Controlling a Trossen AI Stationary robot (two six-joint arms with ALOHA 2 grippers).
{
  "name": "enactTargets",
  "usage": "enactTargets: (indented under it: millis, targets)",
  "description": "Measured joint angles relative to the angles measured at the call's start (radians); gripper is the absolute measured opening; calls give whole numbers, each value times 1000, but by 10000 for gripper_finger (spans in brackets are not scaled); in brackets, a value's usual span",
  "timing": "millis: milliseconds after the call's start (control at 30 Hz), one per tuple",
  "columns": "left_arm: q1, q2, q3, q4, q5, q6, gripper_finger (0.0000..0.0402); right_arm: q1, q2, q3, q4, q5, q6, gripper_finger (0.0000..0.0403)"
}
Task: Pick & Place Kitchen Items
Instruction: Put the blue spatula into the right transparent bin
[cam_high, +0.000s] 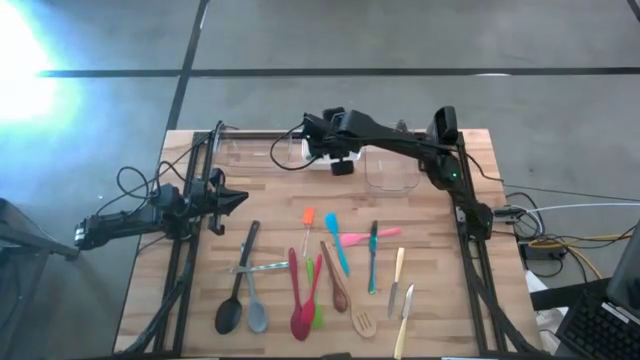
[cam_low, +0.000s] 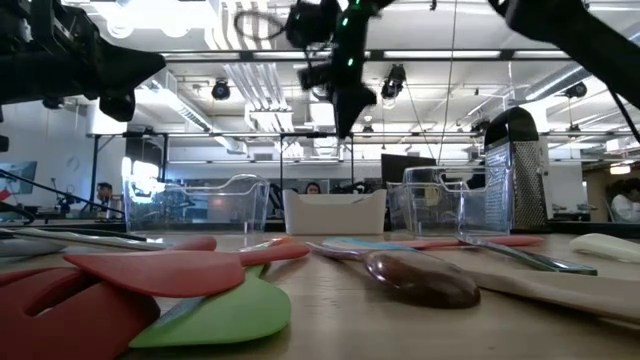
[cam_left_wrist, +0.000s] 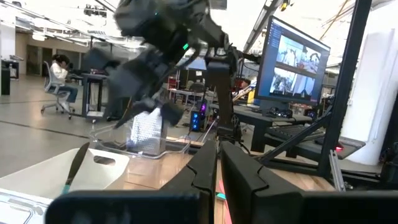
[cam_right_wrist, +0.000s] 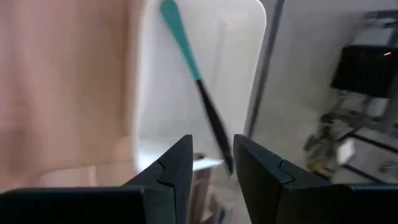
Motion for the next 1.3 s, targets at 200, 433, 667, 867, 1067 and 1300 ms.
enactTargets:
  millis: [200, 433, 667, 867, 1067, 1300]
  targets:
    - [0, 0, 0, 0, 0, -10, 26, 41, -114, 0, -108, -169, 197, 92]
    - [0, 0, 0, 0, 0, -37, 26, 109, -236, -10, -164, -376, 367, 74]
    - [0, 0, 0, 0, 0, -74, 26, 233, -353, -113, -158, -398, 451, 60]
    - [0, 0, 0, 0, 0, -76, 26, 354, -427, -247, -115, -388, 577, 52]
    - [0, 0, 0, -7, 0, -76, 26, 472, -489, -447, -38, -375, 725, 44]
    - [0, 0, 0, -16, 0, -99, 26, 583, -555, -669, 38, -322, 1019, 45]
